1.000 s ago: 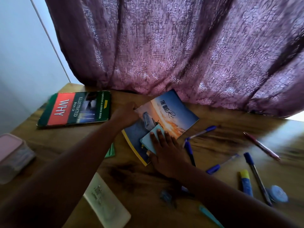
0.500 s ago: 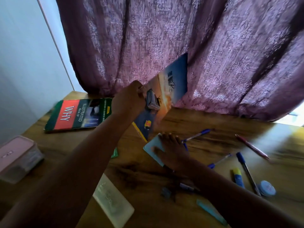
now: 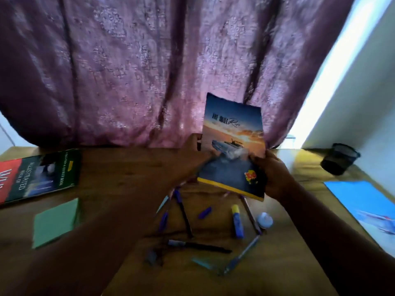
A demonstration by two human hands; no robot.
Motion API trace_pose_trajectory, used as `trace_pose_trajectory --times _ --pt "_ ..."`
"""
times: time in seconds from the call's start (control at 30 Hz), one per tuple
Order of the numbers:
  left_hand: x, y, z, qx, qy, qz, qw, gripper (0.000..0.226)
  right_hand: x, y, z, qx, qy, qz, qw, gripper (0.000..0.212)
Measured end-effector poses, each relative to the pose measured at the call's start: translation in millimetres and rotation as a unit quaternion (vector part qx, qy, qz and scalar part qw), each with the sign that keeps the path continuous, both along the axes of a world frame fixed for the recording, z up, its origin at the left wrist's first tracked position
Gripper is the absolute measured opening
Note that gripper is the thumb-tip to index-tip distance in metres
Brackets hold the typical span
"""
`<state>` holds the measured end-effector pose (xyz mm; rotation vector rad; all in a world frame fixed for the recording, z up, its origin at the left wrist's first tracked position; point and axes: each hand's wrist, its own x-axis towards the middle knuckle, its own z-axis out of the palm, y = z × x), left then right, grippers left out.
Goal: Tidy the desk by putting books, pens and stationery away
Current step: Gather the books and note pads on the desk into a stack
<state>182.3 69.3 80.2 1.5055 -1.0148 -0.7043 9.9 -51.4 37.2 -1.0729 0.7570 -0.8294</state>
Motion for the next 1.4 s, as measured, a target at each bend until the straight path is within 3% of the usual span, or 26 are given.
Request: trace_pose_trajectory --times 0.13,0.3,0.5,0.6,0.67,0.73,0.83,0.87,0.97,1.07,1.2,1.4 --pt "-66 -65 -14 -0.001 0.044 -0.043 0.998 0.027 -104 -31 5 -0.013 0.044 -0.018 0.999 0.033" --pt "-197 -124 -37 0.020 0.051 -0.109 0.993 0.032 -244 -70 -9 -0.027 0.120 -0.061 0.991 0.032" --pt "-335 -180 -91 0.095 0.016 -0.204 0.974 0.038 -397 -118 -37 -0.057 0.256 -0.101 0.960 0.023" --pt "-374 -199 -114 0.147 -0.042 -0.195 0.969 0.044 -431 -135 -53 -0.090 0.333 -0.091 0.934 0.021" --pt "-389 -212 -127 0.192 -0.166 -0.141 0.957 0.049 -443 -151 -65 -0.132 0.434 -0.074 0.888 0.024" --pt "-401 -214 -132 0.253 -0.307 -0.095 0.912 0.063 -449 -165 -77 -0.176 0.549 -0.057 0.815 0.040" --pt "-411 -213 -147 0.282 -0.406 -0.103 0.863 0.096 -447 -170 -91 -0.281 0.714 -0.053 0.639 0.051" --pt "-413 -211 -151 0.261 -0.430 -0.100 0.858 0.101 -444 -166 -95 -0.326 0.721 -0.073 0.607 0.052" --pt "-417 -214 -171 0.133 -0.540 -0.102 0.825 0.083 -432 -149 -110 -0.349 0.697 -0.049 0.625 0.070" --pt "-419 -214 -177 0.140 -0.544 -0.199 0.803 0.088 -429 -136 -124 -0.339 0.690 -0.011 0.639 0.083" --pt "-419 -213 -173 0.151 -0.553 -0.205 0.793 0.086 -430 -133 -124 -0.350 0.690 -0.024 0.633 0.086" --pt "-403 -210 -161 0.148 -0.580 -0.235 0.766 0.113 -429 -136 -118 -0.333 0.716 -0.006 0.614 0.084"
